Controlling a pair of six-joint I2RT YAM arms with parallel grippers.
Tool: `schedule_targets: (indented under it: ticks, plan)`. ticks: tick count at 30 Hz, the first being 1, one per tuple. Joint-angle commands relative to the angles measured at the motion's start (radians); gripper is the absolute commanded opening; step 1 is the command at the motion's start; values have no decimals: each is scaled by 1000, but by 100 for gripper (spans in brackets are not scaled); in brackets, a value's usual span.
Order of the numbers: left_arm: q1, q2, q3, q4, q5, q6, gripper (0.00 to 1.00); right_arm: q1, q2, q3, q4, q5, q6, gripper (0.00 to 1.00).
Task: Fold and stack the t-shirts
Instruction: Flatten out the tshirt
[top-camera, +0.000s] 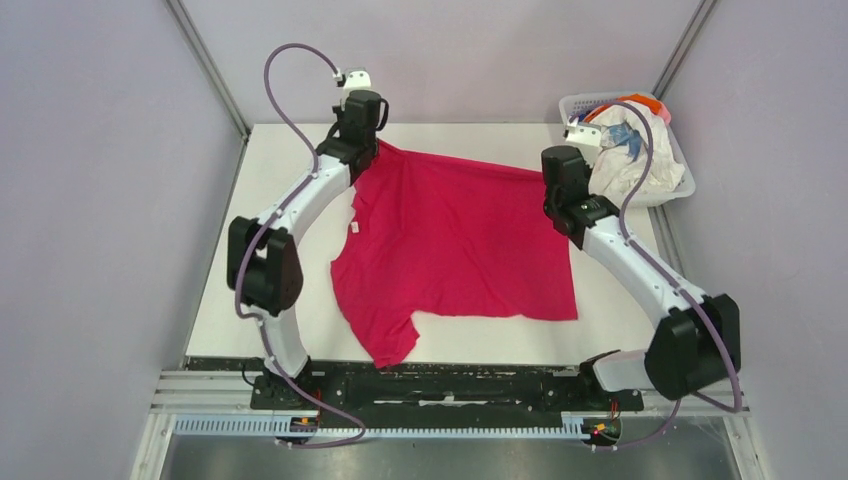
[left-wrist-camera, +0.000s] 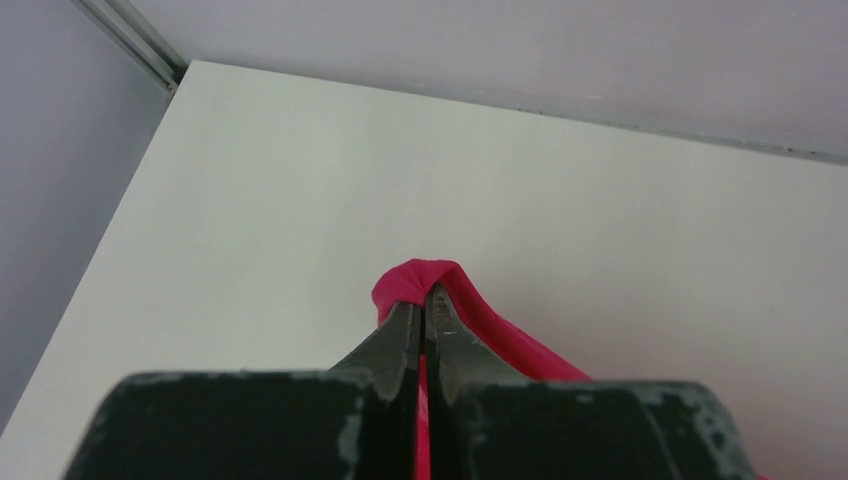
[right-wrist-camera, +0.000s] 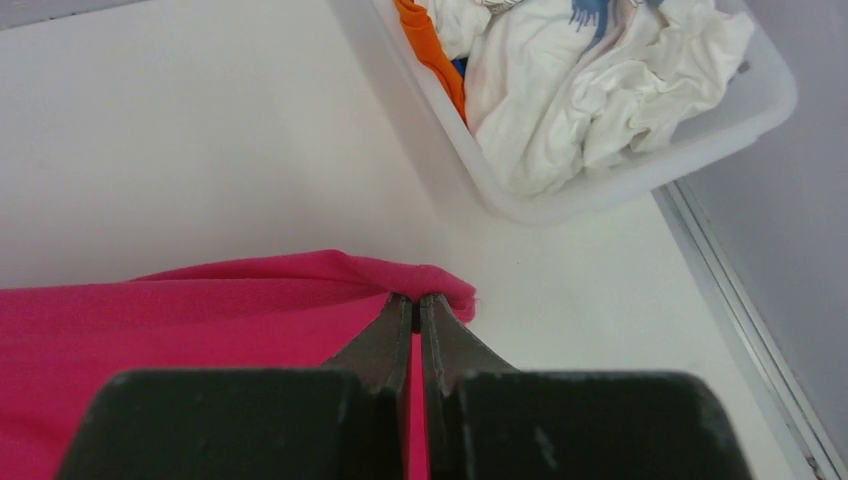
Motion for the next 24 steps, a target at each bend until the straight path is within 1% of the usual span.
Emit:
schedule_targets:
  ticks: [1,5,12,14,16,18,19,20,21,22,23,24]
  plan:
    - [58,119,185,134,10,51,2,-72,136,52,201,-151,-31,0]
    - [82,273,313,132,97,34,2,-122,282,144,231,-230,-36,0]
    - [85,499,488,186,162,20,2,-182,481,277,252,-301,-26,1]
    - [86,563,547,189,173,-6,3,-201,527,310,260,-308,-20,2]
    - [86,632,621,180,179,-38,8,-223,579,353,276,-317,-17,3]
    - [86,703,703,175,198,-68,18,-246,639,418,278,-330,-11,4]
    - [86,740,757,170,210,-74,30,-256,676,459,280,-340,-12,6]
    - [86,769,811,160,210,-84,53,-264,713,503,265,-363,-19,12]
    - [86,794,852,143,205,-94,81,-269,738,557,236,-393,-25,20]
    - [86,806,887,125,209,-103,99,-268,761,600,199,-425,-39,33]
    - [86,803,891,121,223,-107,100,-266,768,629,180,-463,-53,56]
    - [86,784,879,118,237,-116,100,-266,764,632,174,-483,-57,75]
